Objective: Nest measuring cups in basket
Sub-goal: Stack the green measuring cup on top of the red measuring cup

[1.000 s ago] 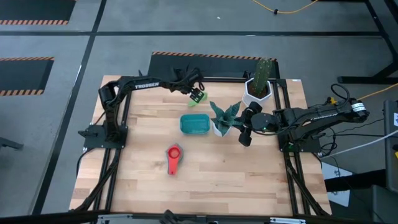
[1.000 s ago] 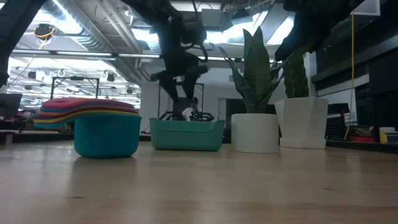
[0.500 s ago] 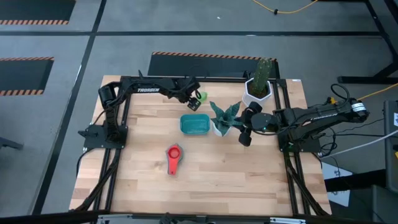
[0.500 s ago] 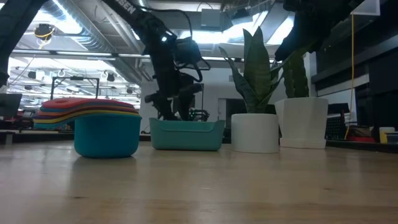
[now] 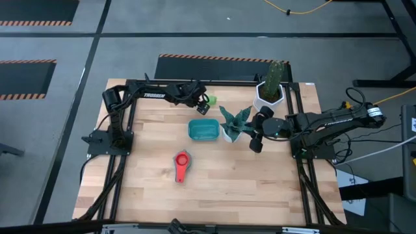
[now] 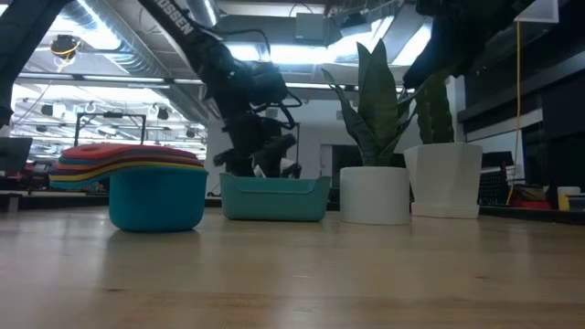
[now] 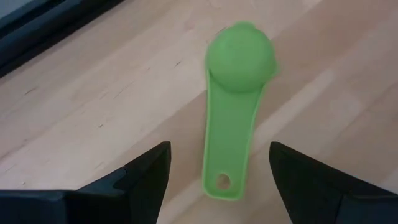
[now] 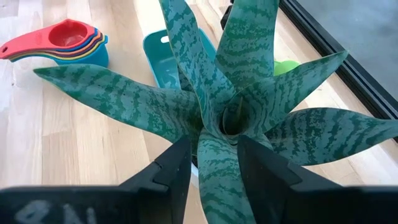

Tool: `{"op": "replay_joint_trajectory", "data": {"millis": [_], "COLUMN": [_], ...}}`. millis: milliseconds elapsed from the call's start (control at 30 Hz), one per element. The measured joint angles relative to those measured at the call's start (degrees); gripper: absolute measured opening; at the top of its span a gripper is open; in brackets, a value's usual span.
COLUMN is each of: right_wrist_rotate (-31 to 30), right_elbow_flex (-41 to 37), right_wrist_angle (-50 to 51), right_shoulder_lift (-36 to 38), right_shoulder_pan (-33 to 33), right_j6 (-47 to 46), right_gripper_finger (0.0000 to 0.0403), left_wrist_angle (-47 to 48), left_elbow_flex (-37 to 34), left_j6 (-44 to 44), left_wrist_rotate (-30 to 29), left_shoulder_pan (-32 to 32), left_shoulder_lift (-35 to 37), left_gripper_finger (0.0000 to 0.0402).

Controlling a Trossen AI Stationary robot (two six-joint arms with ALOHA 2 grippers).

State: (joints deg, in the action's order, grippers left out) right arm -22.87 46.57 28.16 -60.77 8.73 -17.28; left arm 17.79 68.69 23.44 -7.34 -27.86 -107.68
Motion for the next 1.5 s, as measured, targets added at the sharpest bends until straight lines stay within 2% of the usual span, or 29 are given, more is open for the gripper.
{"op": "replay_joint_trajectory", "data": {"millis": [100, 267, 533, 933, 1333, 1500], "right_wrist_rotate": [0.0, -0.1, 0.0, 0.0, 0.1, 0.1], "right_elbow_flex": [0.0, 0.0, 0.0, 0.0, 0.0, 0.0], "right_wrist_angle": [-0.7, -2.3, -4.8, -4.8, -4.8, -4.8], "right_shoulder_lift": [0.0, 0.0, 0.0, 0.0, 0.0, 0.0], "right_shoulder_pan": [0.0, -0.1, -0.9, -4.1, -4.2, -4.2], "right_j6": [0.9, 3.6, 6.7, 7.1, 7.1, 7.1], "right_gripper_finger": [0.0136, 0.0136, 0.0136, 0.0136, 0.0136, 0.0136], "left_wrist_angle": [-1.1, -2.6, -2.0, -2.3, -2.2, -2.2], "left_elbow_flex": [-0.7, -0.6, -0.3, -0.5, -0.5, -0.5], "left_j6": [0.0, 0.0, -0.5, -1.5, -1.0, -0.4], "left_wrist_rotate": [0.2, 3.9, 3.6, -5.9, -6.0, -5.6], "left_shoulder_pan": [0.0, 0.2, 0.6, 3.8, 4.3, 4.3], "left_shoulder_lift": [-1.0, -4.3, -6.9, -7.3, -7.3, -7.3], "left_gripper_finger": [0.0265, 0.0265, 0.0265, 0.0265, 0.0249, 0.023]}}
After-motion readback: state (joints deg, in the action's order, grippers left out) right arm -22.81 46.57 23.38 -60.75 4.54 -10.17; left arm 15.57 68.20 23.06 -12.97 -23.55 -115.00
